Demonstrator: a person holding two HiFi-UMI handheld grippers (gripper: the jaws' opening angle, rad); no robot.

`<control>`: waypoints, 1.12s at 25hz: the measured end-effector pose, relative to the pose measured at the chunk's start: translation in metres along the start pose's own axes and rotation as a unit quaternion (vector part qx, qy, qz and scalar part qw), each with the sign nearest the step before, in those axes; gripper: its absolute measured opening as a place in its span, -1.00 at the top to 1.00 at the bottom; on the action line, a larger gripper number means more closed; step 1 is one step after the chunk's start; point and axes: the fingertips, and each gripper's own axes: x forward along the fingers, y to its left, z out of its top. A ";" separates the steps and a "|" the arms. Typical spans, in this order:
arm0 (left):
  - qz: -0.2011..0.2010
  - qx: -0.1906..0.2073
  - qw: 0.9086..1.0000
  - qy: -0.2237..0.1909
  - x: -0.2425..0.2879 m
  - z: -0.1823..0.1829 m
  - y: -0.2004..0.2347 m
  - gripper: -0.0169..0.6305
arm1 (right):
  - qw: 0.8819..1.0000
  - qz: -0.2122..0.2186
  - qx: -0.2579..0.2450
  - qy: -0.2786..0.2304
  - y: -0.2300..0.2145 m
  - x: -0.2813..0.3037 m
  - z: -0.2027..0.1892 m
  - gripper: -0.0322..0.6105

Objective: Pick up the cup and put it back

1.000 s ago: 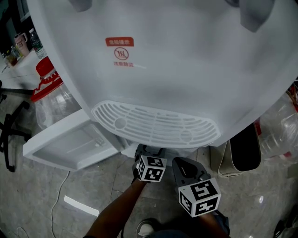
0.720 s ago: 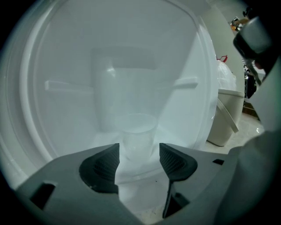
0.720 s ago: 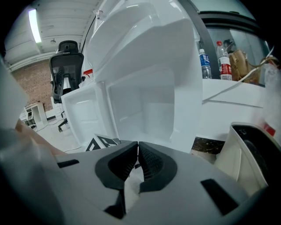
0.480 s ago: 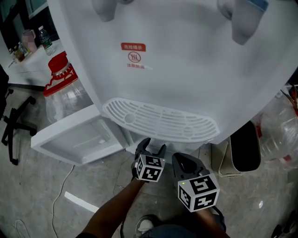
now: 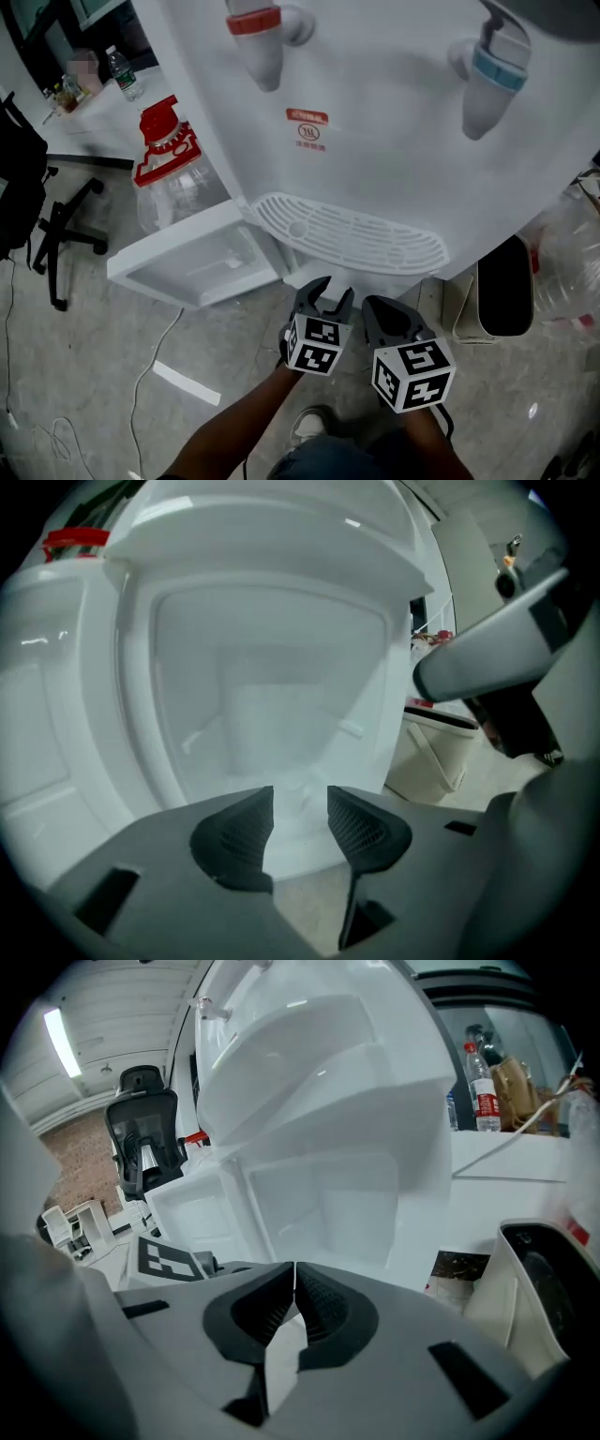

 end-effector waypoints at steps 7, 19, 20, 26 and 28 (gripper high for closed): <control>0.012 -0.013 1.000 -0.014 -0.069 0.053 -0.013 0.51 | 1.000 0.005 0.011 0.027 0.020 -0.038 0.030 0.83; 0.024 -0.003 0.999 -0.028 -0.195 0.171 -0.050 0.70 | 0.999 0.019 0.021 0.027 0.068 -0.148 0.129 0.83; 0.026 0.000 0.999 -0.033 -0.207 0.185 -0.052 0.71 | 0.999 0.021 0.020 0.023 0.073 -0.157 0.139 0.83; 0.033 0.014 0.998 -0.047 -0.273 0.248 -0.076 0.77 | 0.999 0.028 0.026 0.002 0.101 -0.215 0.190 0.83; 0.035 0.015 0.998 -0.048 -0.298 0.270 -0.086 0.79 | 0.999 0.030 0.026 -0.001 0.110 -0.241 0.208 0.83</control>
